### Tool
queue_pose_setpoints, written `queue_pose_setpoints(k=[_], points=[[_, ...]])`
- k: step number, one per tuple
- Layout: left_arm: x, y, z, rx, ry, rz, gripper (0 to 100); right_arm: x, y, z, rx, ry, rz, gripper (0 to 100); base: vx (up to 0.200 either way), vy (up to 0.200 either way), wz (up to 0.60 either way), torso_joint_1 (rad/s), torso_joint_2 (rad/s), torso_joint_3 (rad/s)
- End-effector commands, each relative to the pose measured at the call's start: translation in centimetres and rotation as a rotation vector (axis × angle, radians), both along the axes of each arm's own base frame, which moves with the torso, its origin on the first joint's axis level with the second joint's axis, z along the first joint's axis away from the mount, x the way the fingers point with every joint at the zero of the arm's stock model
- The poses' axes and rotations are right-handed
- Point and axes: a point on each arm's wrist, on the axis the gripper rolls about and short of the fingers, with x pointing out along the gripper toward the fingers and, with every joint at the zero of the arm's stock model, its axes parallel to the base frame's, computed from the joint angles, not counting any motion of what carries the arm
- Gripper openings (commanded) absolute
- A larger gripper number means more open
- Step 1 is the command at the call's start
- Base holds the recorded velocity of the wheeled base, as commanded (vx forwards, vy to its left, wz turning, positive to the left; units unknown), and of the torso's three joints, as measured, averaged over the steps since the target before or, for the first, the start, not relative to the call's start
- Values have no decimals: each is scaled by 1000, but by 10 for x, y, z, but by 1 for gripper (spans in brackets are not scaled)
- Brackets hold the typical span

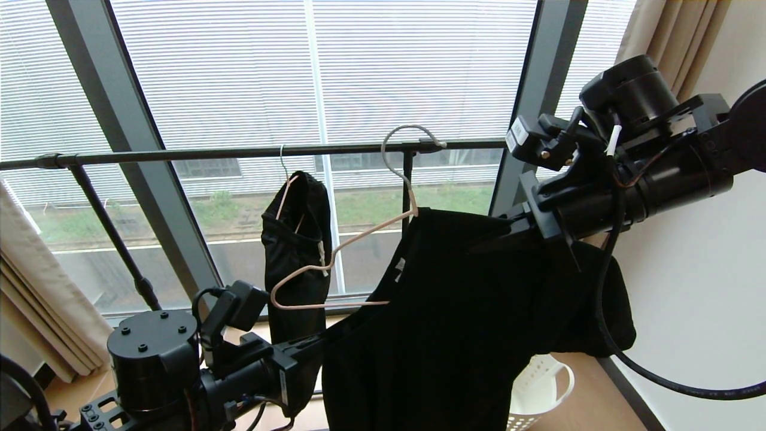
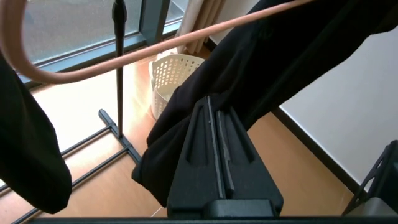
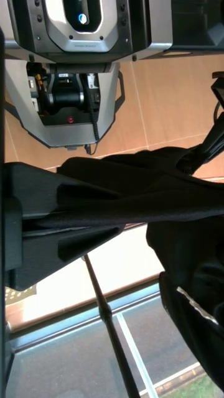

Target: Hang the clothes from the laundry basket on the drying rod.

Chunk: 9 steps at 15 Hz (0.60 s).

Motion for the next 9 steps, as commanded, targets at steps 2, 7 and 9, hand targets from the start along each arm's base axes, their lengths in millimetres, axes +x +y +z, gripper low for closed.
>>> queue_pose_setpoints(k=[2,7,9], points=[[5,6,0,-2,-4,31,0,-7,-11,7,8,-18,-23,0,0,0,0,0,0,0],[11,11,3,-10,-15,62,0,-12,-24,7,4,-12,-57,0,0,0,0,0,0,0],[13,12,4,-13,-22,72,0,-12,-27,7,3,-9,-66,0,0,0,0,0,0,0]])
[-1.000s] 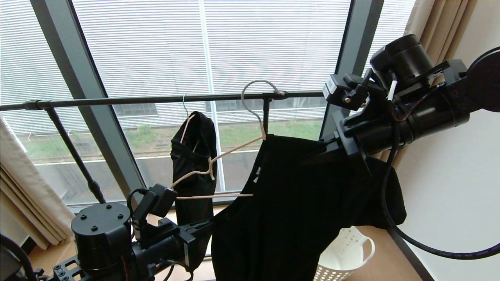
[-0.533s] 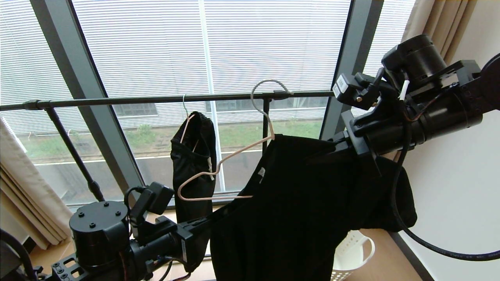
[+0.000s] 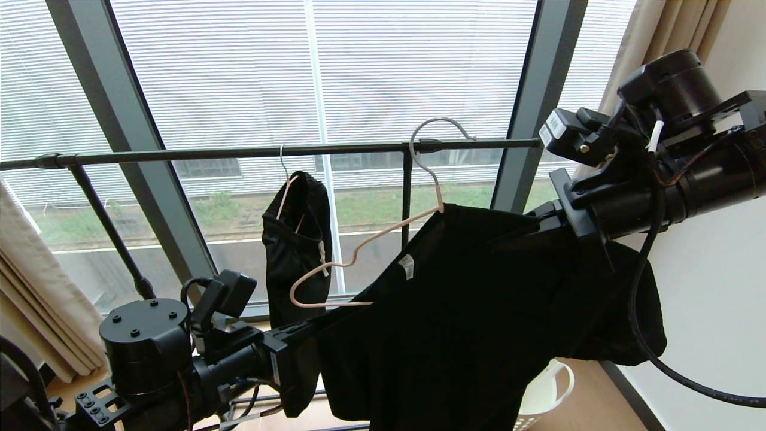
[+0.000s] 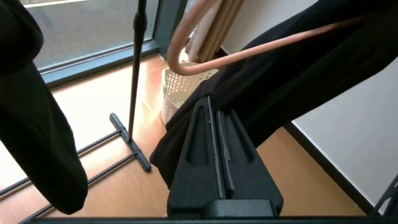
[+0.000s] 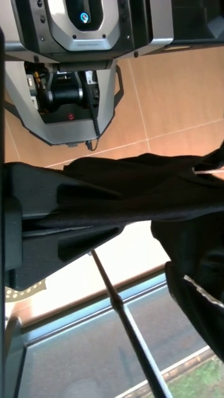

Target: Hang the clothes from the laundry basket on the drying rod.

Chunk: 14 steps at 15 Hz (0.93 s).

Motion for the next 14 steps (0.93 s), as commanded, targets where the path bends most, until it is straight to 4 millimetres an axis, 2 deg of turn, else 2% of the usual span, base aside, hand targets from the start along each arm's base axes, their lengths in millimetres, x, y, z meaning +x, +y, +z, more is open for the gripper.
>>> queue_pose_setpoints(k=[1,6,14], points=[[3,3,1,-3,-5,15,0,-3,-5,1,0,-1,-12,0,0,0,0,0,0,0],[10,9,5,-15,-26,54,0,-8,-11,-1,-5,7,-24,0,0,0,0,0,0,0],[7,12,16,-33,-65,59,0,-6,-12,-14,-75,0,-80,0,0,0,0,0,0,0]])
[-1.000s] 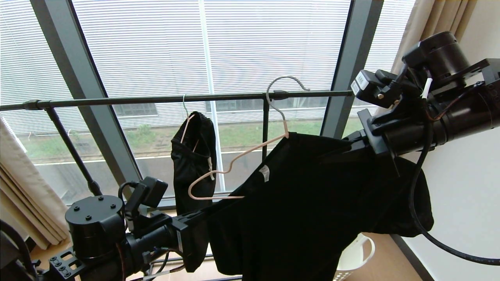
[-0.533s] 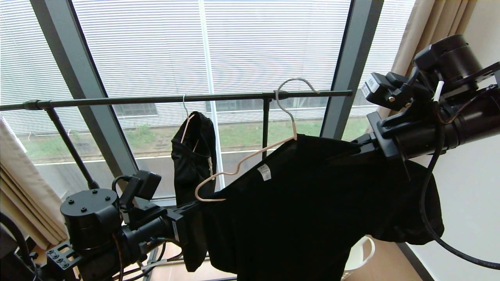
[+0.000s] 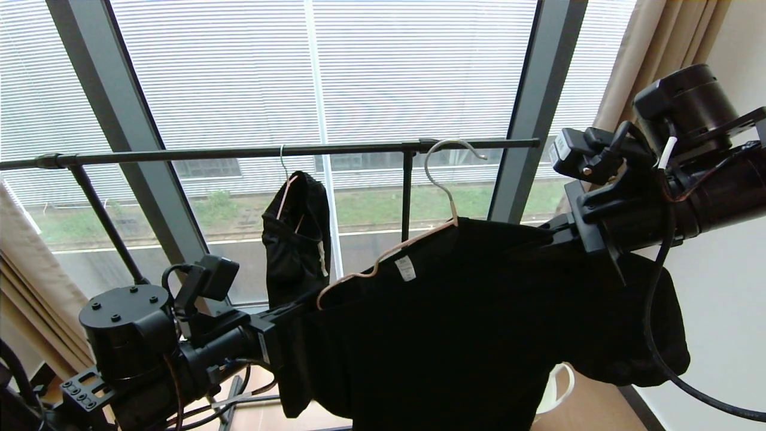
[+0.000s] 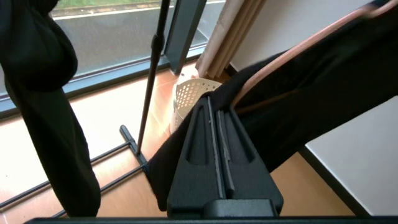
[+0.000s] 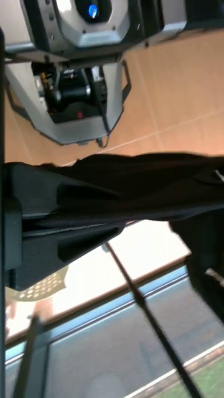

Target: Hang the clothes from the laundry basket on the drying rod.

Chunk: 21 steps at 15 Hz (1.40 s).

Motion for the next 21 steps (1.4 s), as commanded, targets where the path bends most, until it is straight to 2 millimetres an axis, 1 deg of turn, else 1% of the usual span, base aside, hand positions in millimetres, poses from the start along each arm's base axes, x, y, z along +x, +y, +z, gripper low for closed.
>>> queue_pose_setpoints(k=[1,5,6,7,8,9,10,11,12,13,14,15,16,17,19,21], points=[[-3,1,6,-10,-21,-3,0,2,1,-8,-17,-1,-9,0,0,0,0,0,0,0],[-8,1,11,-21,-40,-23,0,1,13,-30,-39,2,8,0,0,0,0,0,0,0],[-12,-2,17,-27,-59,-42,0,0,16,-38,-31,-14,18,0,0,0,0,0,0,0],[-15,-4,20,-22,-73,-59,0,1,16,-42,-22,-31,17,0,0,0,0,0,0,0],[-17,-5,24,19,-91,-69,0,1,16,-47,-10,-43,14,0,0,0,0,0,0,0],[-12,-7,36,50,-110,-57,0,-2,15,-56,-4,-25,13,0,0,0,0,0,0,0],[-12,-8,39,51,-108,-52,0,-2,15,-57,-1,-24,16,0,0,0,0,0,0,0],[-7,-10,53,76,-86,-44,0,-10,13,-59,38,-8,52,0,0,0,0,0,0,0],[-6,-10,61,106,-72,-48,0,-18,9,-55,75,-1,67,0,0,0,0,0,0,0],[-5,-11,65,114,-80,-51,0,-20,7,-52,95,5,70,0,0,0,0,0,0,0],[-2,-10,68,131,-93,-37,0,-23,-3,-51,136,21,74,0,0,0,0,0,0,0],[-1,-9,69,146,-96,-23,0,-24,-7,-51,152,25,76,0,0,0,0,0,0,0],[-1,-5,69,189,-104,5,0,-27,-19,-50,179,32,63,0,0,0,0,0,0,0],[-3,-4,71,196,-105,6,0,-29,-24,-53,196,48,63,0,0,0,0,0,0,0],[-3,-12,80,200,-111,-8,0,-30,-25,-56,222,68,86,0,0,0,0,0,0,0],[-4,-28,93,202,-125,-34,0,-24,-23,-61,226,61,87,0,0,0,0,0,0,0]])
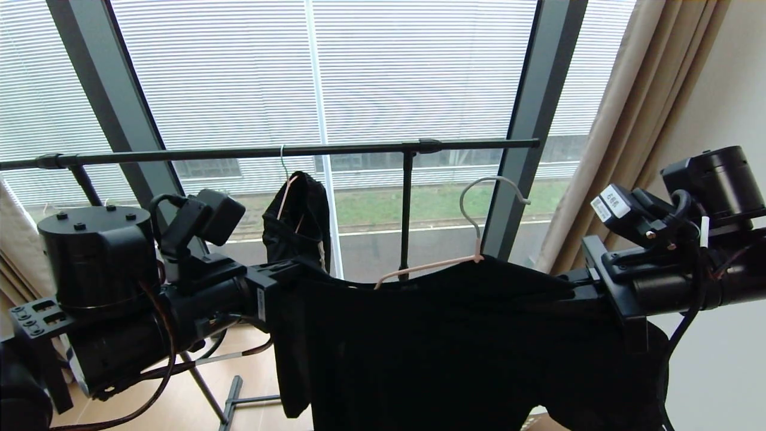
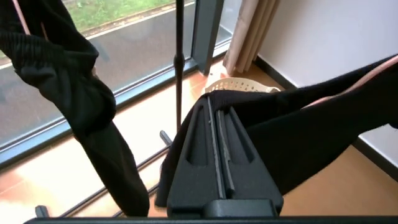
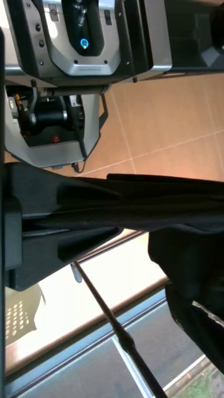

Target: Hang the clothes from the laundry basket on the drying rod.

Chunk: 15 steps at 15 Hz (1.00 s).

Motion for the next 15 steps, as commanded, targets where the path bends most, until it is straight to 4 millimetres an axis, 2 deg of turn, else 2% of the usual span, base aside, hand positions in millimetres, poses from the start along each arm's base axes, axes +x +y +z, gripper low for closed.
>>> queue_pose_setpoints(k=[1,2,4,10,13,15], points=[[-1,-12,15,-14,-33,-31,0,2,0,-5,-3,14,-3,0,0,0,0,0,0,0],[-2,-25,27,-15,-37,-71,0,8,2,-10,-1,8,-5,0,0,0,0,0,0,0],[-3,-32,33,-5,-30,-80,0,13,-2,-13,-3,13,-24,0,0,0,0,0,0,0],[2,-19,21,78,-27,6,0,2,-28,10,-16,-90,-152,0,0,0,0,0,0,0],[4,-24,23,122,-60,-5,0,1,-28,8,-44,-89,-177,0,0,0,0,0,0,0],[5,-34,23,126,-61,-34,0,6,-21,2,-47,-81,-154,0,0,0,0,0,0,0]])
